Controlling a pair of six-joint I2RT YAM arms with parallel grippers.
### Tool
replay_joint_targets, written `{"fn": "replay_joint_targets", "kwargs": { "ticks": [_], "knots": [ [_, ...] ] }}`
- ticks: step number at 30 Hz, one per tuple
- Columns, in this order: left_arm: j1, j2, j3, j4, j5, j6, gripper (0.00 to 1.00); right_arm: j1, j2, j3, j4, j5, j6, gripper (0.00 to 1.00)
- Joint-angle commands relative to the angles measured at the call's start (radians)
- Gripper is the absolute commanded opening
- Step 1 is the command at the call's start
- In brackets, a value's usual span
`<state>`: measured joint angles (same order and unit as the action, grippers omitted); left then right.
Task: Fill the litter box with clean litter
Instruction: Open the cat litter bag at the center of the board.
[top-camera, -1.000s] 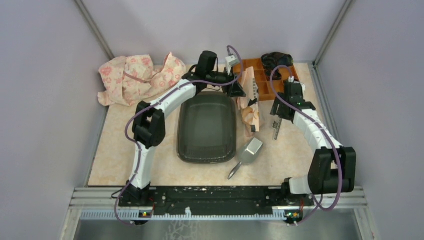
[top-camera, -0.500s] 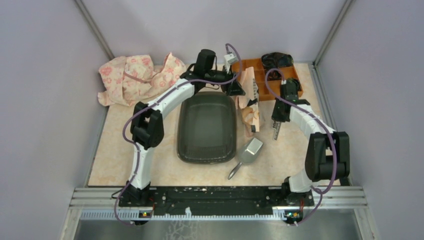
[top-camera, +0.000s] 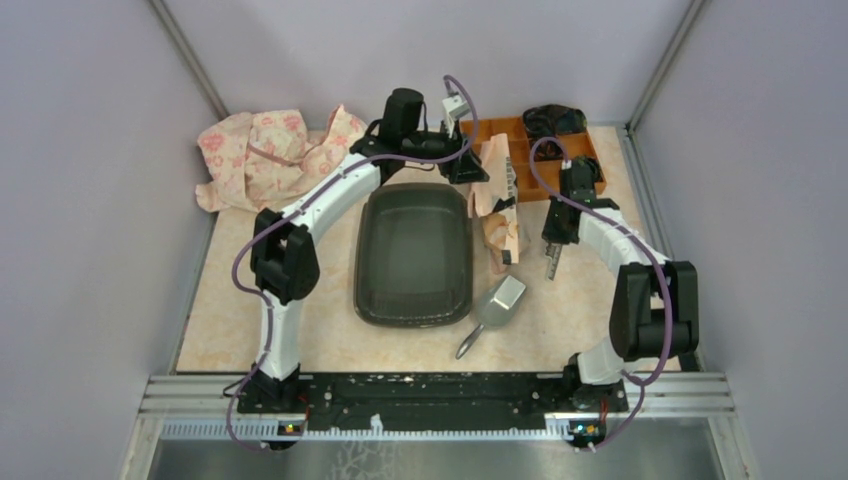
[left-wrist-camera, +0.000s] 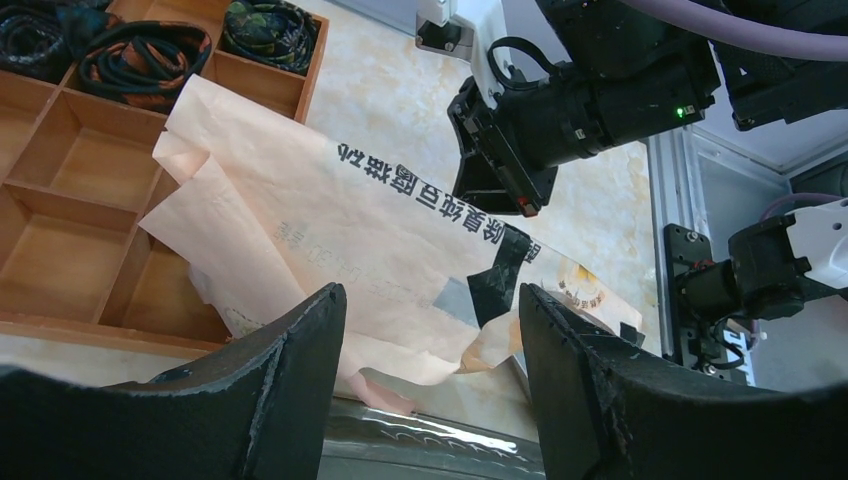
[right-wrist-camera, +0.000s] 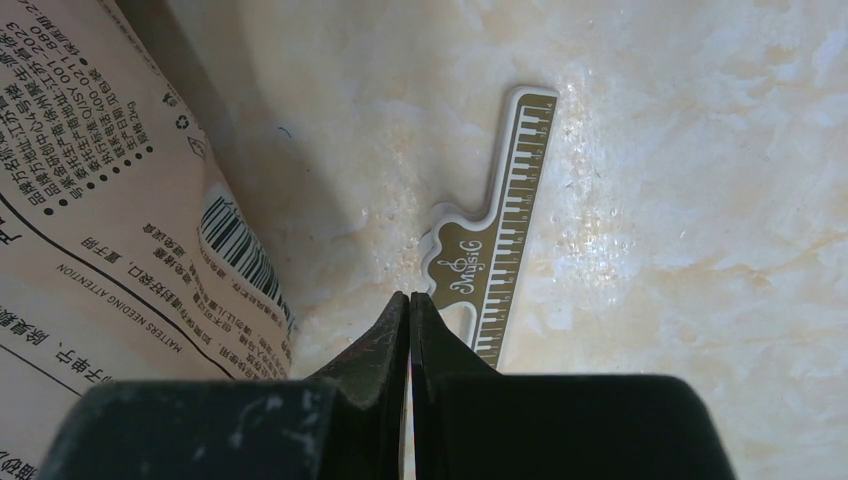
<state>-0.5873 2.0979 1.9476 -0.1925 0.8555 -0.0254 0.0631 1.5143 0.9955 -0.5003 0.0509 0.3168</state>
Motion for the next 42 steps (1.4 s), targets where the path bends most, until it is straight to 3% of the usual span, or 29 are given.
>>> {"fn": "replay_joint_targets", "kwargs": {
  "ticks": [1,2,3,4,6,10,17,20,24,27,30,36,39,42],
  "knots": [
    [0.004,-0.021,0.001,-0.013,-0.003,0.012,0.7,0.0,-0.029,0.023,0.029,0.002,0.002,0.0],
    [0.004,-0.022,0.001,-0.014,-0.005,0.014,0.7,0.001,-0.021,0.028,0.027,0.0,0.0,0.0],
    [0.006,-0.022,0.001,-0.015,-0.01,0.016,0.71,0.001,-0.008,0.036,0.018,-0.002,-0.002,0.06],
    [0.006,-0.022,0.003,-0.018,-0.017,0.016,0.71,0.003,0.005,0.044,0.015,-0.011,-0.005,0.26],
    [0.011,-0.017,0.011,-0.041,-0.064,0.016,0.72,0.015,0.042,0.06,0.019,-0.012,-0.008,0.35],
    [0.045,0.006,0.04,-0.074,-0.185,-0.007,0.77,0.02,0.079,0.072,0.03,-0.015,-0.008,0.35],
    [0.123,0.15,0.23,-0.166,-0.185,-0.142,0.75,0.021,0.103,0.081,-0.044,0.169,0.008,0.34],
    [0.125,0.156,0.219,-0.151,-0.173,-0.148,0.75,0.021,0.042,0.055,-0.061,0.209,0.013,0.32],
    [0.125,0.145,0.179,-0.123,-0.167,-0.157,0.74,0.049,-0.148,0.068,-0.036,0.124,-0.007,0.33],
    [0.125,0.126,0.15,-0.119,-0.174,-0.154,0.74,0.143,-0.264,0.167,-0.056,0.154,-0.071,0.38],
    [0.13,0.107,0.129,-0.122,-0.202,-0.154,0.74,0.274,-0.299,0.284,-0.092,0.216,-0.134,0.53],
    [0.203,0.026,0.016,-0.157,-0.233,-0.192,0.71,0.537,-0.121,0.451,-0.163,0.472,-0.247,0.71],
    [0.259,-0.049,-0.103,-0.112,-0.208,-0.235,0.71,0.582,-0.03,0.523,-0.163,0.584,-0.216,0.73],
    [0.288,-0.078,-0.125,-0.127,-0.192,-0.248,0.71,0.617,0.063,0.582,-0.115,0.694,-0.229,0.75]
  ]
}}
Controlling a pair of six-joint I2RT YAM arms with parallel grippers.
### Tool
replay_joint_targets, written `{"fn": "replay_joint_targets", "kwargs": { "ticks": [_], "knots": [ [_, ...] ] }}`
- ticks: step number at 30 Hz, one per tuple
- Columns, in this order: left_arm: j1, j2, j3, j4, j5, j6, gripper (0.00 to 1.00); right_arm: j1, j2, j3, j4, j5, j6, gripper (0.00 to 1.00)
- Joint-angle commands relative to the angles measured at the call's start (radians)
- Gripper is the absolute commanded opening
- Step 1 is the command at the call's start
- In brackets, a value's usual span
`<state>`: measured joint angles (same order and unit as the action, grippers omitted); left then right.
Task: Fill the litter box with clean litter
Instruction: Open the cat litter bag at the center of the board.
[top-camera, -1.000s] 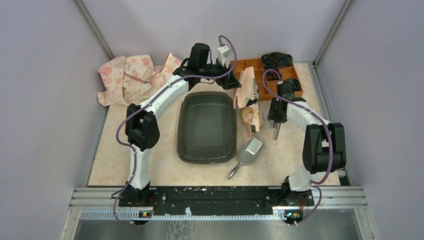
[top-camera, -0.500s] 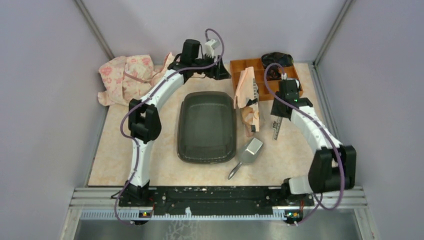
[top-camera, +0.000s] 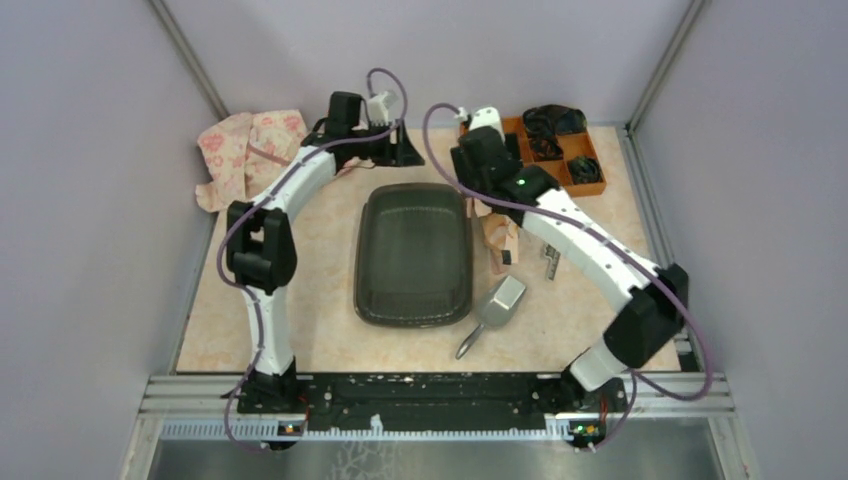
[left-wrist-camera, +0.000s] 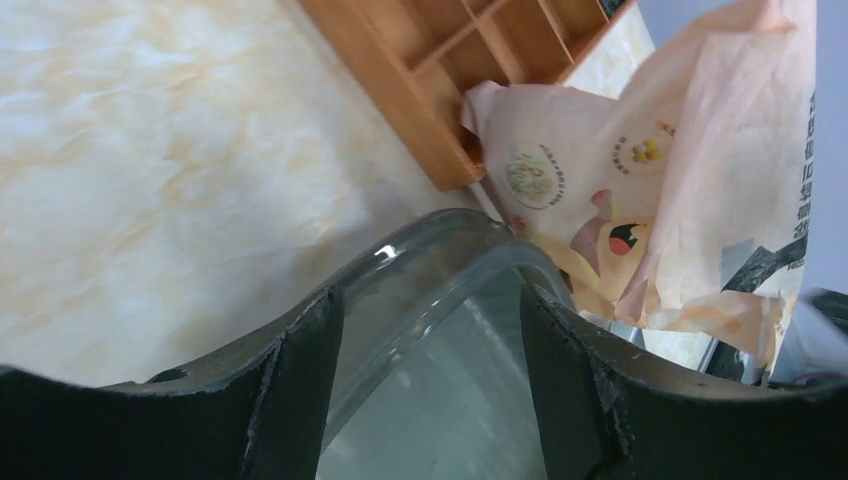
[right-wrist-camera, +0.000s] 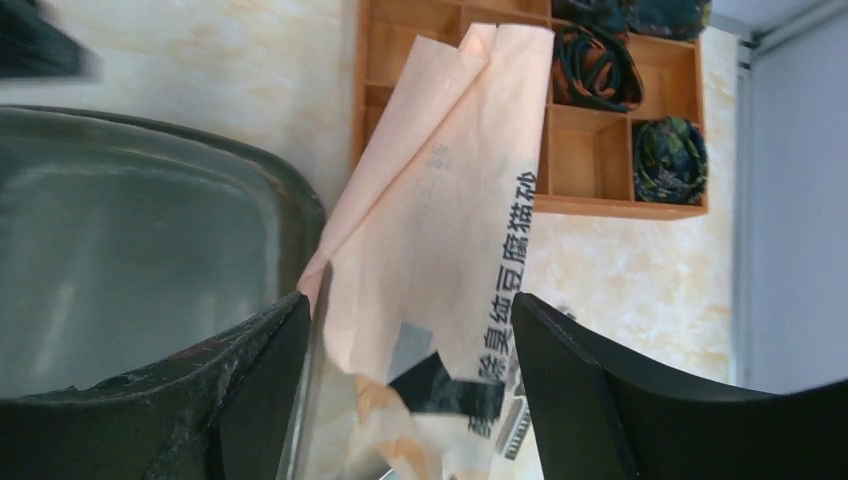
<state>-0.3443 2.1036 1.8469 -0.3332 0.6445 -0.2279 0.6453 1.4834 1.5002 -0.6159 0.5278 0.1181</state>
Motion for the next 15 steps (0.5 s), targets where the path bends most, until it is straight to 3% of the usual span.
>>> {"fn": "replay_joint_targets", "kwargs": {
  "ticks": [1,9,15],
  "knots": [
    [0.049,-0.09,-0.028,0.008,0.025,-0.049,0.7,0.046,0.134,0.109,0.009,0.256,-0.041,0.75],
    [0.057,-0.14,-0.081,0.01,0.035,-0.054,0.7,0.13,0.499,0.469,-0.076,0.636,-0.147,0.82],
    [0.083,-0.167,-0.118,0.02,0.064,-0.056,0.69,0.138,0.708,0.719,-0.359,0.739,0.006,0.83]
  ]
}}
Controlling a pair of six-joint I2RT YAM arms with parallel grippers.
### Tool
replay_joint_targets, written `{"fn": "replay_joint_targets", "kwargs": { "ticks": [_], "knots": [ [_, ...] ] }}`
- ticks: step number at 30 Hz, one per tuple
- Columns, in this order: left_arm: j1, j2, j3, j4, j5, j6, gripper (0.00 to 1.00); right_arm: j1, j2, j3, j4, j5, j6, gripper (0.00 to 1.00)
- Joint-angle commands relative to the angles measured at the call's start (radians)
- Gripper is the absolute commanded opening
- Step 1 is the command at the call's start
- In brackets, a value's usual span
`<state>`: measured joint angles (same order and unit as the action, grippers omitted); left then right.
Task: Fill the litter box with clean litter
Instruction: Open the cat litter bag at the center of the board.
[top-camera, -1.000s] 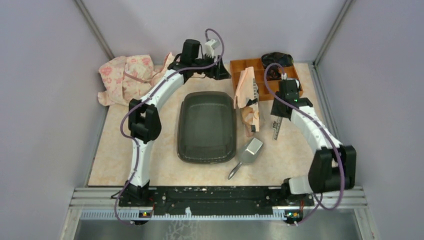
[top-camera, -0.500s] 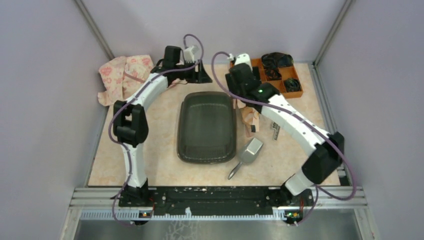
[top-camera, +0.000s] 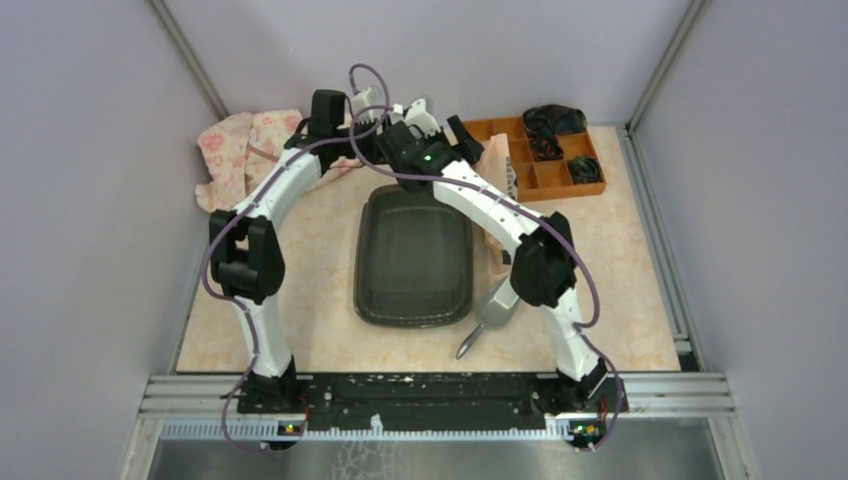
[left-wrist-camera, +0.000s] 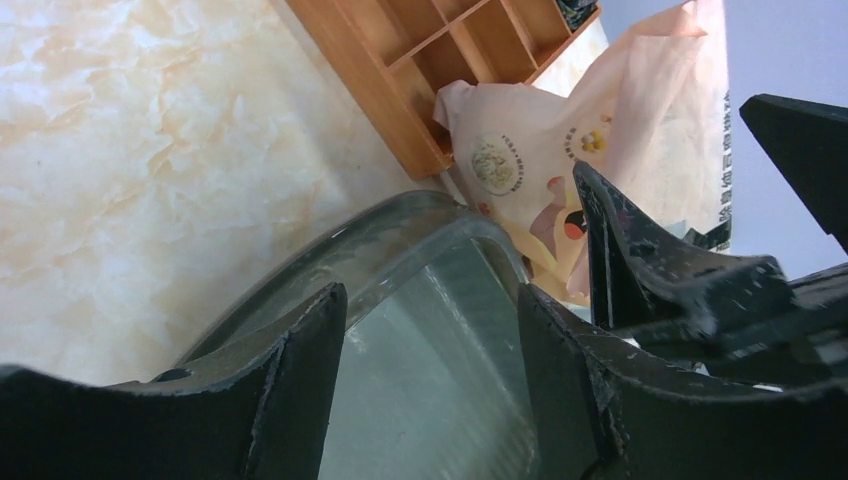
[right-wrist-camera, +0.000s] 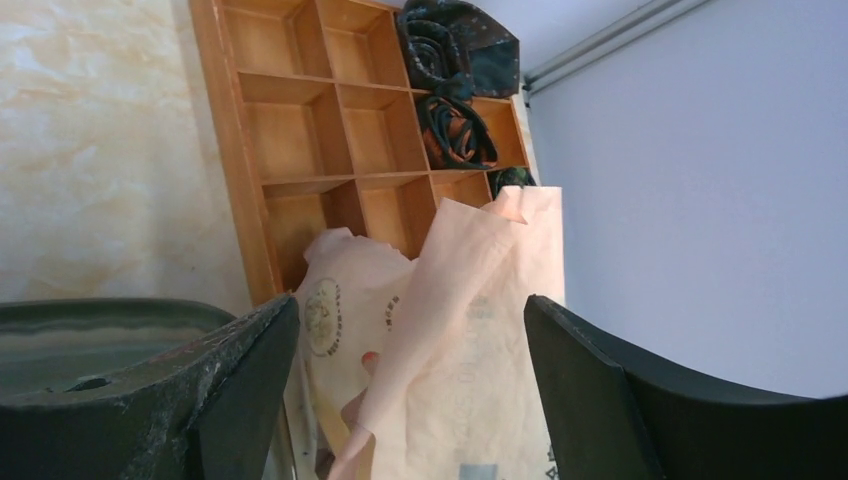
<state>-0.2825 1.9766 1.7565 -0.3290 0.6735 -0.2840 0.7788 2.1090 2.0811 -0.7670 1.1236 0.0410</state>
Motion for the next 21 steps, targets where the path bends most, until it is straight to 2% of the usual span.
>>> {"fn": "replay_joint_targets", "kwargs": {
  "ticks": [1,10,21],
  "knots": [
    [0.026,-0.046,-0.036,0.018,0.038,0.0,0.69,0.004,0.098,0.152,-0.243,0.145,0.108,0.82],
    [0.075,-0.071,-0.08,0.025,0.046,-0.012,0.69,0.003,0.111,0.119,-0.36,0.192,0.243,0.77],
    [0.091,-0.074,-0.077,0.024,0.063,-0.018,0.68,-0.04,0.097,0.064,-0.37,0.214,0.267,0.72]
  ]
}}
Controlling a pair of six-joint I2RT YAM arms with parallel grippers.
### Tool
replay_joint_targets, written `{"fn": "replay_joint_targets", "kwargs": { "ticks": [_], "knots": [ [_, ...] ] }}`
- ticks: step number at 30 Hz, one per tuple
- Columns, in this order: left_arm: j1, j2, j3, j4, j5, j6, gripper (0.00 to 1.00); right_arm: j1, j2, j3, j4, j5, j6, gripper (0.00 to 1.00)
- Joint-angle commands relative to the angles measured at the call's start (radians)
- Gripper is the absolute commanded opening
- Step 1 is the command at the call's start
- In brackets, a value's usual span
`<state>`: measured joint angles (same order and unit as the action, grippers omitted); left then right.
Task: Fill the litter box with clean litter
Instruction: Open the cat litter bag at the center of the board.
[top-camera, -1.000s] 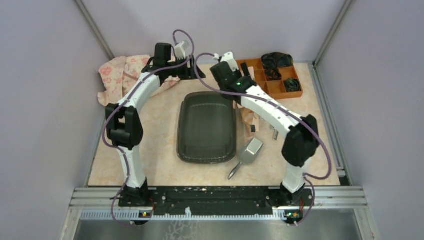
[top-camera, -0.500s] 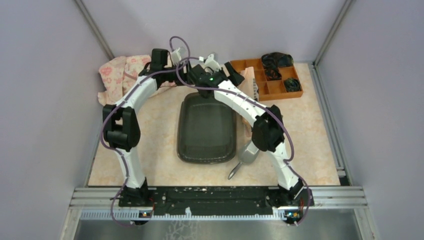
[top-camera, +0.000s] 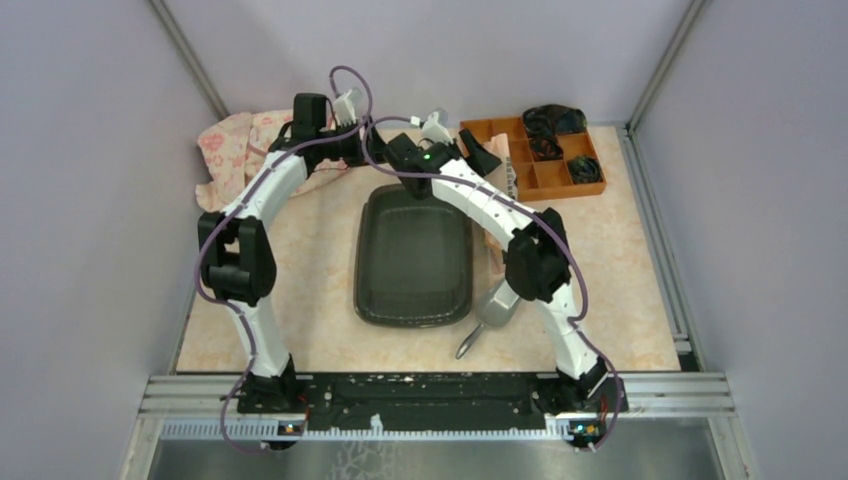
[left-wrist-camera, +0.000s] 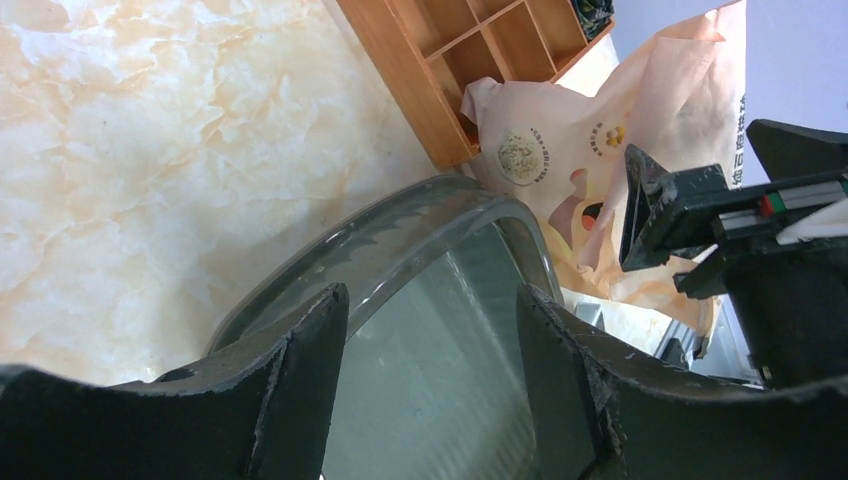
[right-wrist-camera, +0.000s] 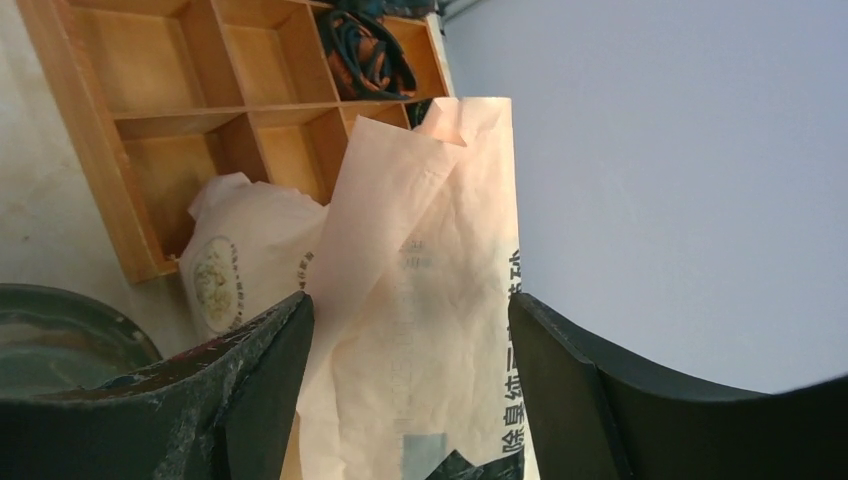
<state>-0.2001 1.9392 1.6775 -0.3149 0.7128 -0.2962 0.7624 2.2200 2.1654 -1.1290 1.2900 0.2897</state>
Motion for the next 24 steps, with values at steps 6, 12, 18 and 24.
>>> {"fn": "replay_joint_targets", "kwargs": {
  "ticks": [6,12,18,24],
  "knots": [
    [0.008,-0.036,0.014,0.002,0.024,-0.005,0.68,-0.037,-0.021,-0.047,0.014,0.065,0.006,0.69],
    [0.01,-0.032,0.022,-0.005,0.027,-0.004,0.68,-0.024,-0.045,-0.119,0.106,0.09,-0.051,0.73],
    [0.014,-0.033,0.024,-0.019,0.019,0.007,0.68,-0.019,-0.029,-0.154,0.179,0.13,-0.099,0.78],
    [0.021,-0.035,0.027,-0.024,0.026,0.011,0.68,-0.016,-0.013,-0.161,0.266,0.232,-0.166,0.75]
  ]
}}
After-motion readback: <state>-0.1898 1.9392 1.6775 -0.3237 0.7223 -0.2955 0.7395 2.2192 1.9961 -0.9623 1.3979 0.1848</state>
